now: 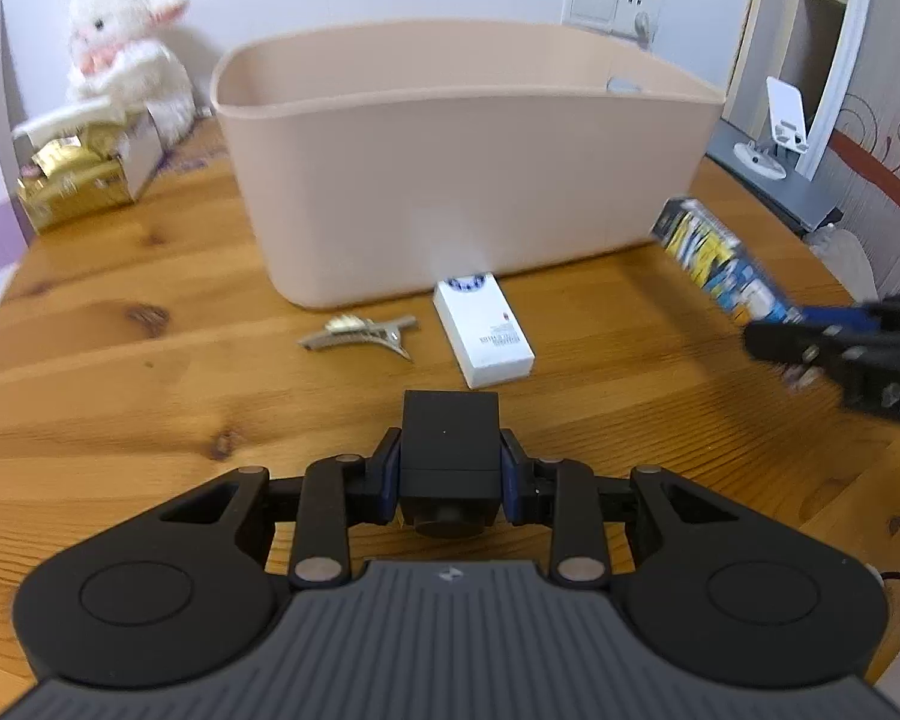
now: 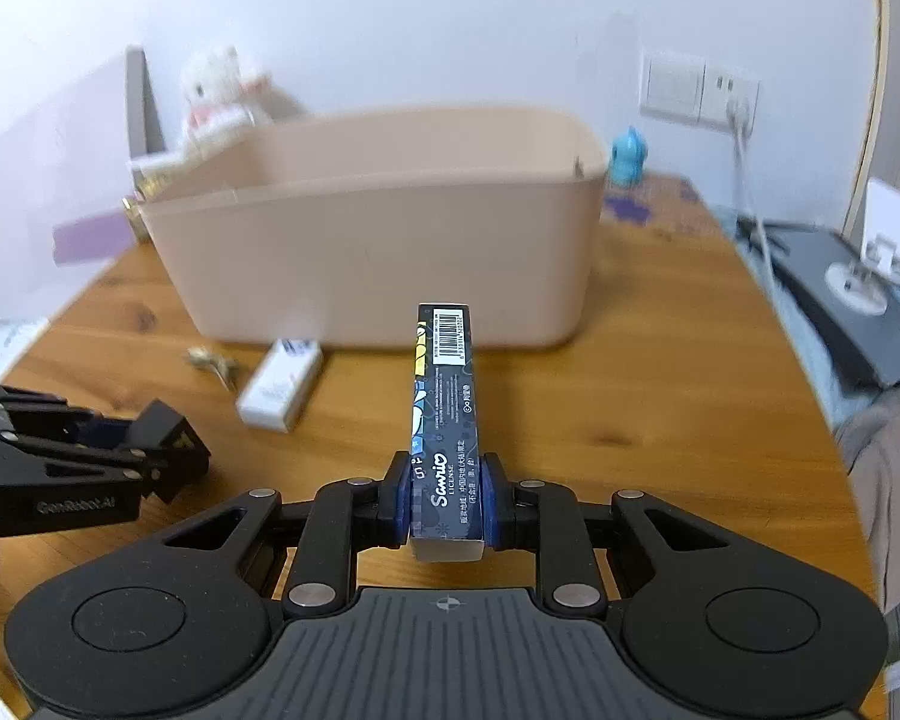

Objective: Organize objects
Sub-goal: 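Lift both items over the basket and release them inside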

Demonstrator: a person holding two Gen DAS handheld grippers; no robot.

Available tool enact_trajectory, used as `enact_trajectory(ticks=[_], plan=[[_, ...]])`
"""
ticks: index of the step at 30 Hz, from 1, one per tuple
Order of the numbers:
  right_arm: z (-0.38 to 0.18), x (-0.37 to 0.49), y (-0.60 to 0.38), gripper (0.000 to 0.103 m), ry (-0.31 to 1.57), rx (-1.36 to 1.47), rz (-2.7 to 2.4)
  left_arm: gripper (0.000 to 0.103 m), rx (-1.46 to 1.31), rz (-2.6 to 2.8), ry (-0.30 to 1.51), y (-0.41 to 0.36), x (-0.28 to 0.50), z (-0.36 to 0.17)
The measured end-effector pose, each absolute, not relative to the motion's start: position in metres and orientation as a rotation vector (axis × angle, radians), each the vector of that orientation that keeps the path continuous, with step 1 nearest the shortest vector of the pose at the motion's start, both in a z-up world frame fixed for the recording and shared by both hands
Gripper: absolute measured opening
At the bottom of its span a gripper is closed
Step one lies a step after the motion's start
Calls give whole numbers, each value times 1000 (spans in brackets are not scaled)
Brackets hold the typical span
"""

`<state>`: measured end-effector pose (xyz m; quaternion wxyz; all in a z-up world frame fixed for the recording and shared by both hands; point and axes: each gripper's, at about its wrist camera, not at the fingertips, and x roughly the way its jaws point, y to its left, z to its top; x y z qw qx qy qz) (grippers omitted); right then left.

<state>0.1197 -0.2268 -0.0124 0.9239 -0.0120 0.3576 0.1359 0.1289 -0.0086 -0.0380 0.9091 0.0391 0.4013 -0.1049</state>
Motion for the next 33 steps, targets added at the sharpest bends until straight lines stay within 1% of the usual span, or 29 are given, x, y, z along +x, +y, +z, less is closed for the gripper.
enact_trajectory(ticks=[12,21,27,33], plan=[[66,95,-244,21,526,53,305,34,107,-171,633,6,115,34],[121,118,-239,21,399,50,281,34,128,-134,529,6,151,82],[127,154,-225,21,397,11,242,34,151,-101,532,-3,194,82],[103,203,-213,21,473,-11,195,34,139,-116,614,-12,238,58]])
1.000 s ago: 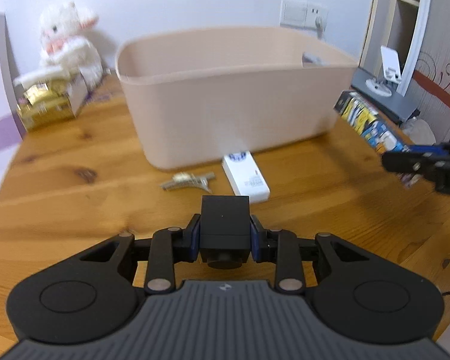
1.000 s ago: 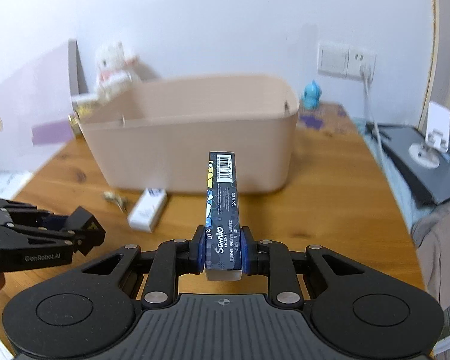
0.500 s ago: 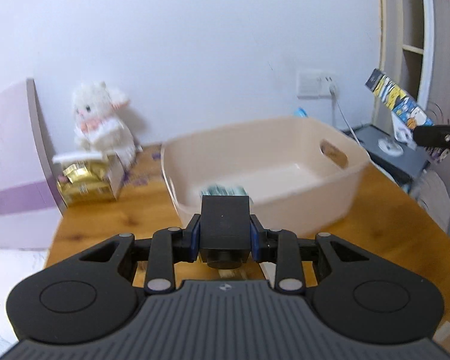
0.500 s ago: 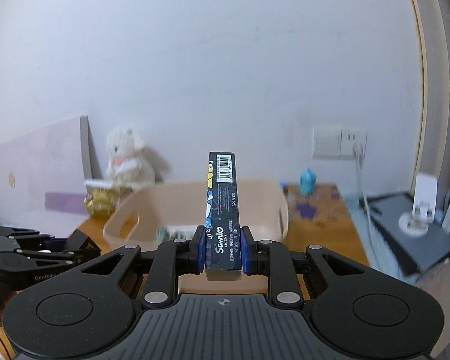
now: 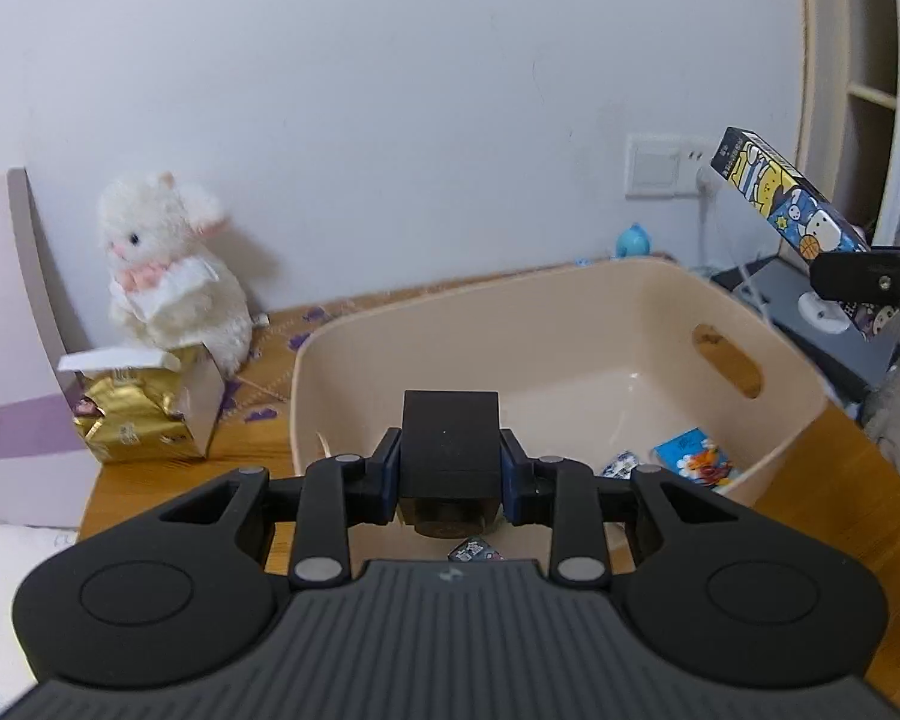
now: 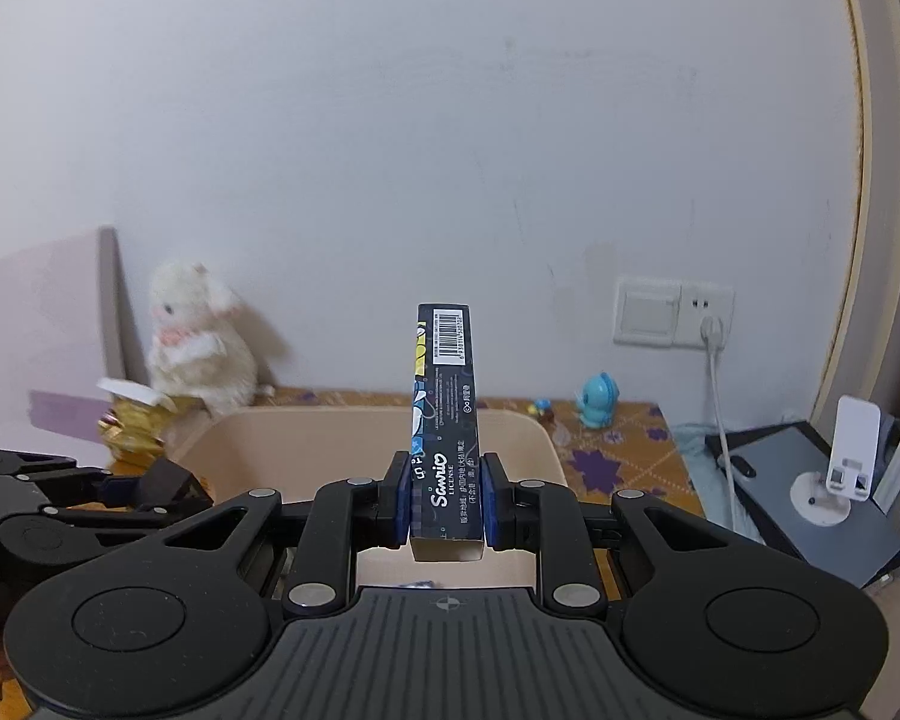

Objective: Organize objects
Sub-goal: 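Lift both items over the basket and release them inside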

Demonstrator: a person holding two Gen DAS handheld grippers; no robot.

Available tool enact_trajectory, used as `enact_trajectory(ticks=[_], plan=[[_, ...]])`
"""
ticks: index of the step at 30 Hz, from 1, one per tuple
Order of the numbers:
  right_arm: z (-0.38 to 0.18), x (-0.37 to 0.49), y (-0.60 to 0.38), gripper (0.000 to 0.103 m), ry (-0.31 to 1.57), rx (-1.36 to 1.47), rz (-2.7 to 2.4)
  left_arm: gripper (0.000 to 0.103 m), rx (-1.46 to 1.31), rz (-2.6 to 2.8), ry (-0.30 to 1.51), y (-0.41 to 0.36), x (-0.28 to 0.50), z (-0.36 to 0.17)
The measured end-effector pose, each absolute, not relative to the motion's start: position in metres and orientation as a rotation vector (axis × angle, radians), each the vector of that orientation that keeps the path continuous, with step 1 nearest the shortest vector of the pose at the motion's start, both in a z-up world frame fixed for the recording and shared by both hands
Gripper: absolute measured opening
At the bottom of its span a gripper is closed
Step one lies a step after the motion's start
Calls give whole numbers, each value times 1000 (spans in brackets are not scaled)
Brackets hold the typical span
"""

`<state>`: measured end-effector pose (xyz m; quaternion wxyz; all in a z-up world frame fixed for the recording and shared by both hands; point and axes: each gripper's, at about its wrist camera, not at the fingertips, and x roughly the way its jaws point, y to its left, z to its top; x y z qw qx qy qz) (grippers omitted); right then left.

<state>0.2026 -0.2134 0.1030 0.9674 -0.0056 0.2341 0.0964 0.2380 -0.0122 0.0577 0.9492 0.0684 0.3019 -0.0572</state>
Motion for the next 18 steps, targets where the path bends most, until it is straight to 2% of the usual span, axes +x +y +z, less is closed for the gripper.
enact_trajectory(ticks=[10,16,17,18], plan=[[50,257,-204,21,637,-56,129,34,160,-36,743,-16,278,18],[26,270,-198,22,724,-86,108,34,244,-11,742,-19,280,10],[24,270,-198,24,725,-80,109,35,238,-19,737,-19,278,11],[22,268,-199,32,720,-70,108,41,236,-23,731,-18,276,13]])
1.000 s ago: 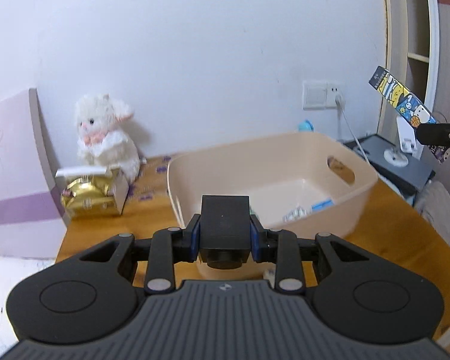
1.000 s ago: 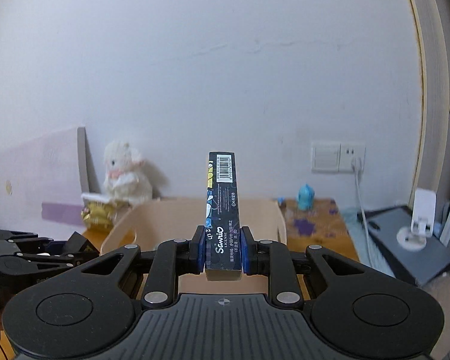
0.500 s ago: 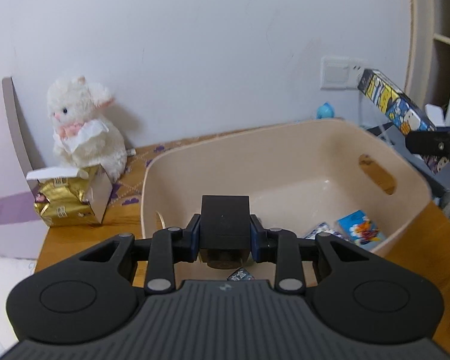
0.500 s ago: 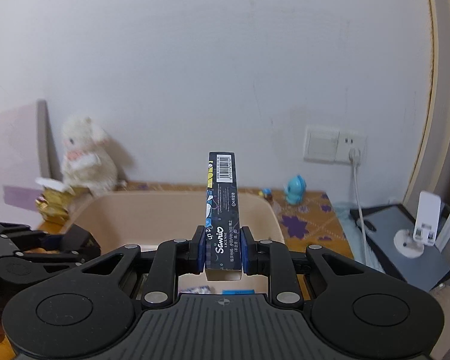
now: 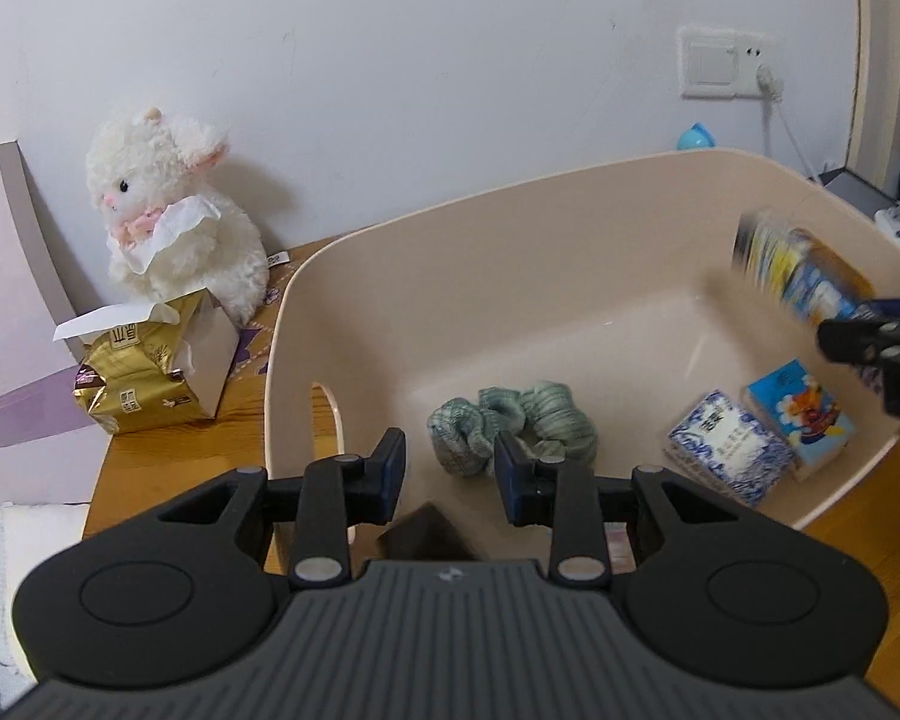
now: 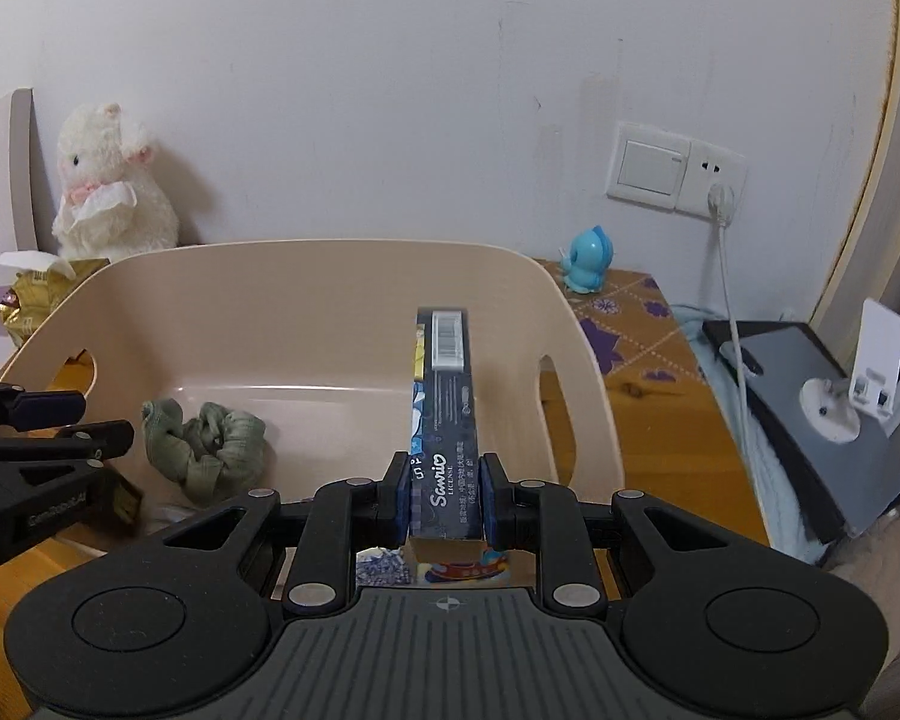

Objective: Organize objects
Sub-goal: 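Lift both items over the basket and release them inside, then grasp the metal hair clip with left tool while right tool grasps white box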

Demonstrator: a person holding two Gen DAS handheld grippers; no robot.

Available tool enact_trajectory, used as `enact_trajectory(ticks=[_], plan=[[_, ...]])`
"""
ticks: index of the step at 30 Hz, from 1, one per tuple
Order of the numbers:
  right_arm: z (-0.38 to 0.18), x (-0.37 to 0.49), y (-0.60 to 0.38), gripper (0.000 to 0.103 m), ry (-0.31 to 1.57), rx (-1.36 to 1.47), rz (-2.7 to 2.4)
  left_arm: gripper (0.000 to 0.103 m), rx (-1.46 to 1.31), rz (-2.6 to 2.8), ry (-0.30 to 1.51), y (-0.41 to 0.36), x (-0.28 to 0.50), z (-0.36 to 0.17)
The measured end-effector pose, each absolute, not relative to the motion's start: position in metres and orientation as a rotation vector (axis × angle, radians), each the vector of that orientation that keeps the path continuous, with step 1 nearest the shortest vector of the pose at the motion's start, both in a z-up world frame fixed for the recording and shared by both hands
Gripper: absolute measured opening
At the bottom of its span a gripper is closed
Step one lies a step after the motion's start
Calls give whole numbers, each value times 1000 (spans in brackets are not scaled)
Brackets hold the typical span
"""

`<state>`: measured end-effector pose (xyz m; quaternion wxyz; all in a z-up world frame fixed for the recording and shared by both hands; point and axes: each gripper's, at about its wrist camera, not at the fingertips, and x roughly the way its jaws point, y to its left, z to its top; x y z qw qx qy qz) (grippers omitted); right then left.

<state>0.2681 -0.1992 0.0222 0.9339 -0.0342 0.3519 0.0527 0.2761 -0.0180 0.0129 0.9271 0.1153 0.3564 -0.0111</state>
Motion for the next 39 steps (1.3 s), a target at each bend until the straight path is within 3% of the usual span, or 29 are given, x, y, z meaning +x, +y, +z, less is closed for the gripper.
enact_trajectory(ticks=[1,3,4,9,11,13,24,39], plan=[[23,265,-200,35,711,-62,105,56,240,-23,721,-19,274,15],[27,259,-201,48,690,-52,108,76,246,-16,679,-18,267,22],[30,254,-201,60,669,-53,110,80,242,-18,663,-17,263,26],[55,230,-204,81,587,-67,128,90,208,-50,616,-5,243,49],[63,218,-206,96,572,-55,144,93,203,-55,598,1,232,56],[69,208,-208,102,566,-45,160,96,205,-65,587,7,220,61],[42,171,-194,103,678,-82,241,98,231,-99,657,39,169,38],[-36,168,-145,103,804,-93,284,98,199,-89,778,54,179,-29]])
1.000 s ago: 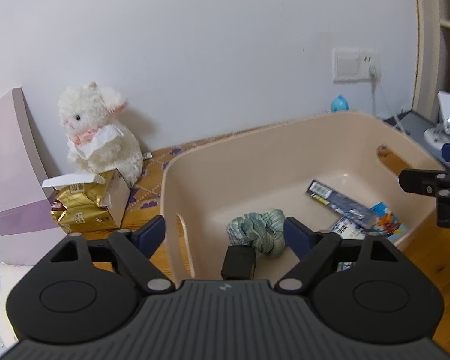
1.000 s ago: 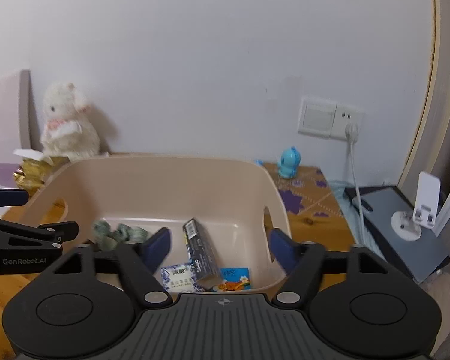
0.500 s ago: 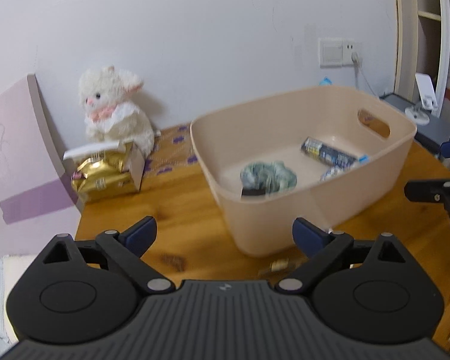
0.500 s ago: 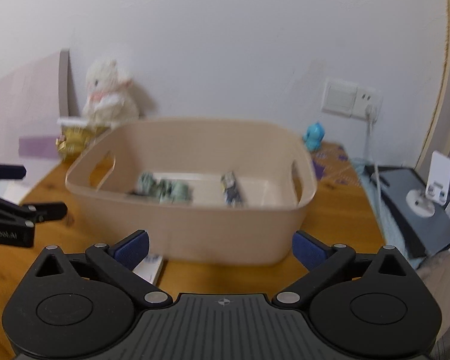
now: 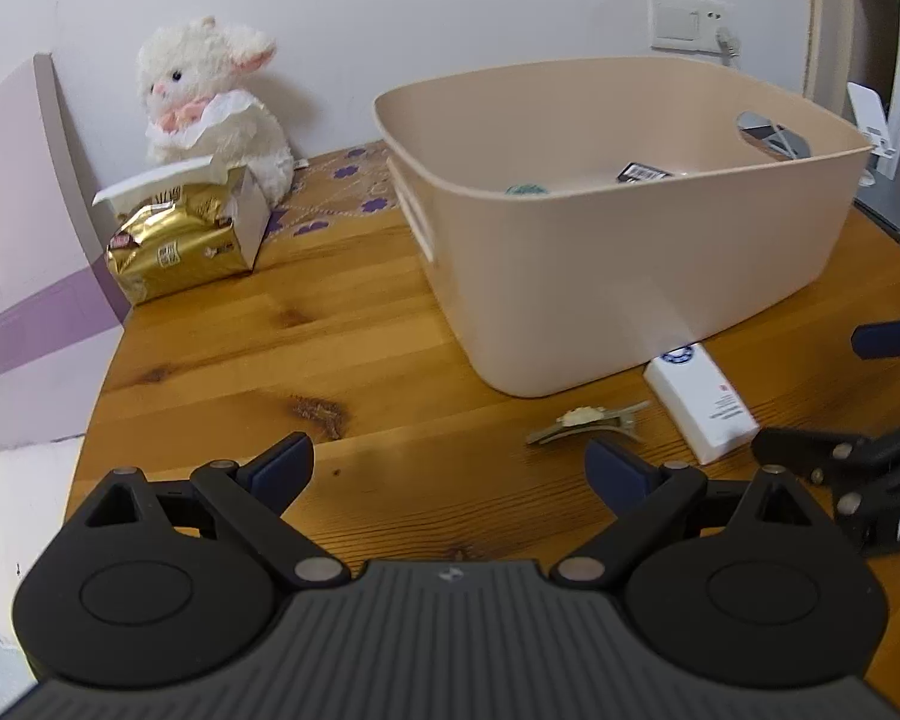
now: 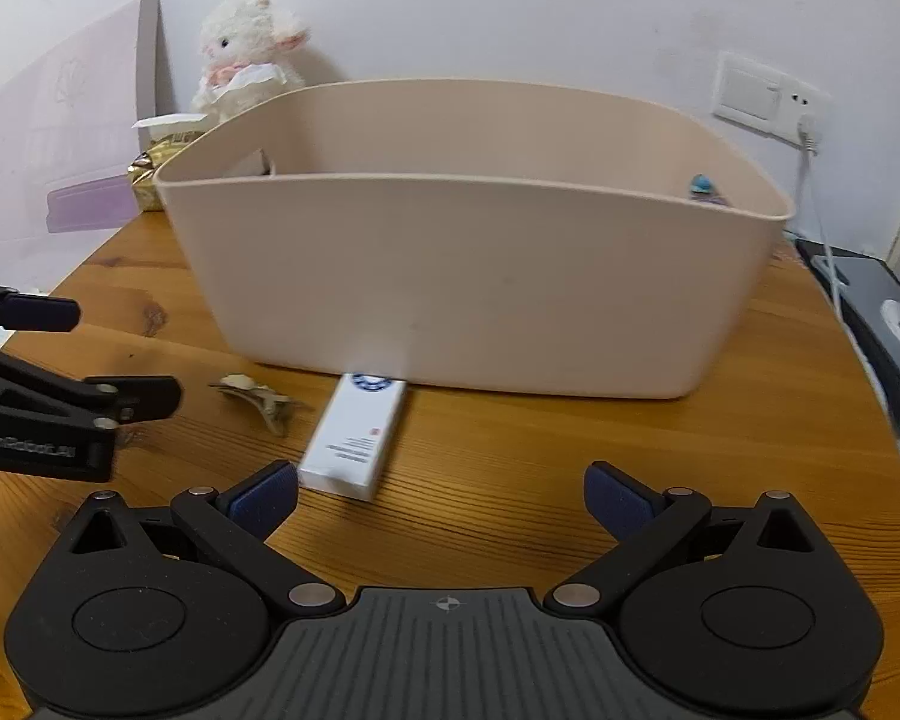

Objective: Organize objects
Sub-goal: 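Grasp the metal hair clip with left tool while right tool grasps white box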

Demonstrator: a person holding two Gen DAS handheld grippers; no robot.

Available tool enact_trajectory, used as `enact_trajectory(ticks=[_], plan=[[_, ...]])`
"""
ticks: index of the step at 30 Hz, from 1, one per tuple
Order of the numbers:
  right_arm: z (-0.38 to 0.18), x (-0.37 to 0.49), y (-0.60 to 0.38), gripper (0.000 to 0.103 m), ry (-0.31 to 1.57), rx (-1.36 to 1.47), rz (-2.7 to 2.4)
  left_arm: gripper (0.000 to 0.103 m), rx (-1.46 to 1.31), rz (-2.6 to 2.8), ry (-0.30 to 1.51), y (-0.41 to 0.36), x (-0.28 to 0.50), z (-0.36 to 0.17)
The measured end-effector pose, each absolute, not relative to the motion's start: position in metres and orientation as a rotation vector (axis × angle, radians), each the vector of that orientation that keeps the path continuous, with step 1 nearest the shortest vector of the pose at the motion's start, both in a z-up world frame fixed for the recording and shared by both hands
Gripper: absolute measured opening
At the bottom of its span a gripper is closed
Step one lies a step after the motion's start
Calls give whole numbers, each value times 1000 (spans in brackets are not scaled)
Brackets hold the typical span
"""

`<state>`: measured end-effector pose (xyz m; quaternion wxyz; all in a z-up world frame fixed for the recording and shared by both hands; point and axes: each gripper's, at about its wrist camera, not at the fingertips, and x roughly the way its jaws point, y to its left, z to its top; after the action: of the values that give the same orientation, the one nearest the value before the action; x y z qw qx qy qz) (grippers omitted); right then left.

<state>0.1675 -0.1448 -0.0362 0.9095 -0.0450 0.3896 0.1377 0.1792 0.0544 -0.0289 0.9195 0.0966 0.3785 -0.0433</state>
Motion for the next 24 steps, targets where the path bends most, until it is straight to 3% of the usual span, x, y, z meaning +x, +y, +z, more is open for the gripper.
enact_trajectory(ticks=[12,24], plan=[[-67,192,-133,102,784,-115,219,98,73,-68,808,77,195,-42],[-70,199,-175,99,781,-79,181,98,63,-168,826,34,200,-52]])
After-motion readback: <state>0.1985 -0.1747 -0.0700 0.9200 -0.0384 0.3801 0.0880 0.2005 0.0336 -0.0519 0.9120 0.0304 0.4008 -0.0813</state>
